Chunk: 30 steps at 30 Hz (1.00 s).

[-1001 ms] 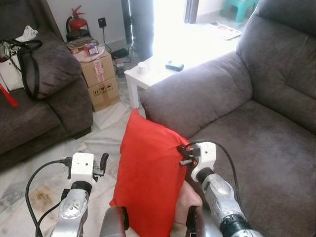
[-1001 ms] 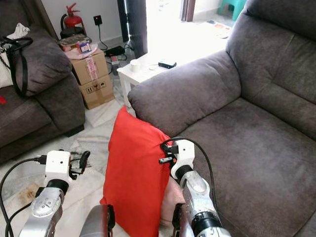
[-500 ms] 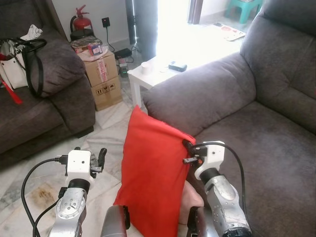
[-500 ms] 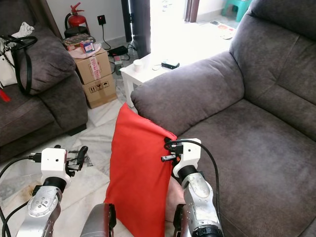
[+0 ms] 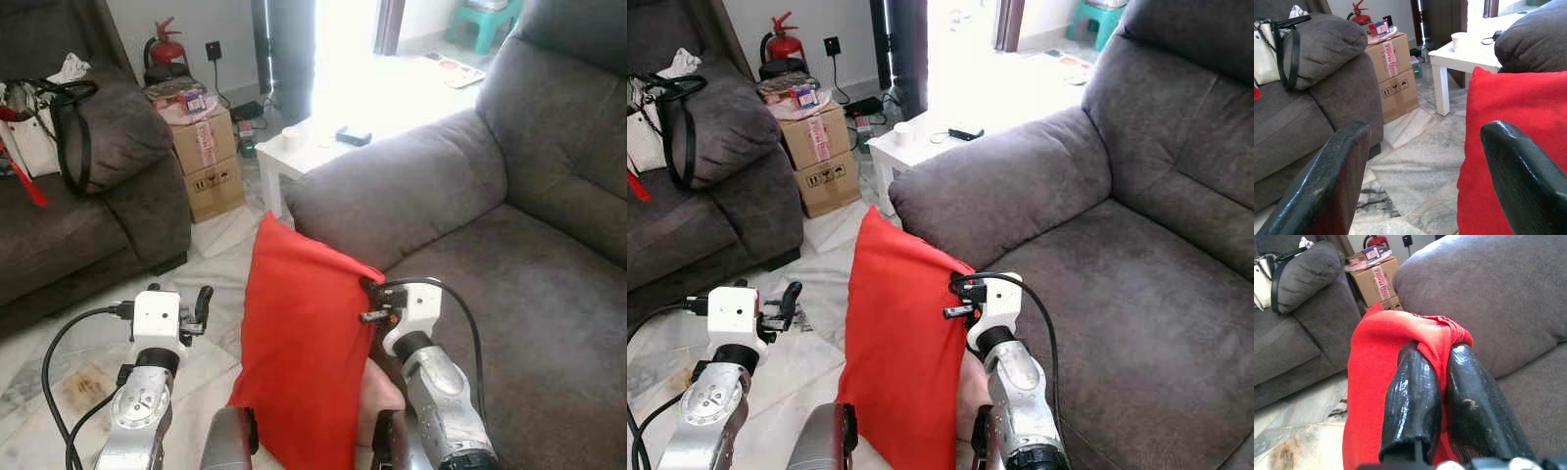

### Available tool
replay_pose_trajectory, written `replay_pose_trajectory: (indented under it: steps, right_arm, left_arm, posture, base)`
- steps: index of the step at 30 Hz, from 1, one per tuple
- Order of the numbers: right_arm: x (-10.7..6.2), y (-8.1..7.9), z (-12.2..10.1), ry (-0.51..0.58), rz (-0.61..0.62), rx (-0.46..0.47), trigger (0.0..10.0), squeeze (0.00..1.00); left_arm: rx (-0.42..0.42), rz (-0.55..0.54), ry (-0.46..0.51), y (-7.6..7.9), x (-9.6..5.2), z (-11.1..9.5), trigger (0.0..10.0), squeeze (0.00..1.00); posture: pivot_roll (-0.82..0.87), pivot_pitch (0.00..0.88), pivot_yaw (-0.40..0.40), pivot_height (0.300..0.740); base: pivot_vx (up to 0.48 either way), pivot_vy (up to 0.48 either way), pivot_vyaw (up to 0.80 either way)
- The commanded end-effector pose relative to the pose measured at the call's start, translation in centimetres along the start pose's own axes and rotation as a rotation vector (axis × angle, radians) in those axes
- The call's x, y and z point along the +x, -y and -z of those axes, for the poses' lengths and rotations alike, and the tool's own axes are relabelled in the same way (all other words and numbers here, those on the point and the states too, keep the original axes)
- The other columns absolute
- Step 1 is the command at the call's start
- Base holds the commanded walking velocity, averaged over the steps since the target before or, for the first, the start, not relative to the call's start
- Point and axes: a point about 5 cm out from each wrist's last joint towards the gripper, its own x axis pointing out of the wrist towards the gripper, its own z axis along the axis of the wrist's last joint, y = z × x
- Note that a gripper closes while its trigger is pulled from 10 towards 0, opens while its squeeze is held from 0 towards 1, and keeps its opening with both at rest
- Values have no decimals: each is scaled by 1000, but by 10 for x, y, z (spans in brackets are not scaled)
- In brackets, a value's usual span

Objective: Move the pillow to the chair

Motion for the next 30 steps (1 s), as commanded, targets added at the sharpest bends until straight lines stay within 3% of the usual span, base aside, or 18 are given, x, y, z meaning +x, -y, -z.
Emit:
replay_pose_trajectory:
  steps: [1,30]
  right_arm:
    - [6,2,-34,151,9,-24,10000,0]
    - [11,3,-36,139,18,-29,10000,0]
  left_arm:
    - [5,7,6,-1,-2,-1,10000,0]
    - [3,17,1,2,-2,0,10000,0]
  posture:
    - [92,0,3,593]
    - [102,28,2,593]
  base:
    - [0,0,0]
    - [0,0,0]
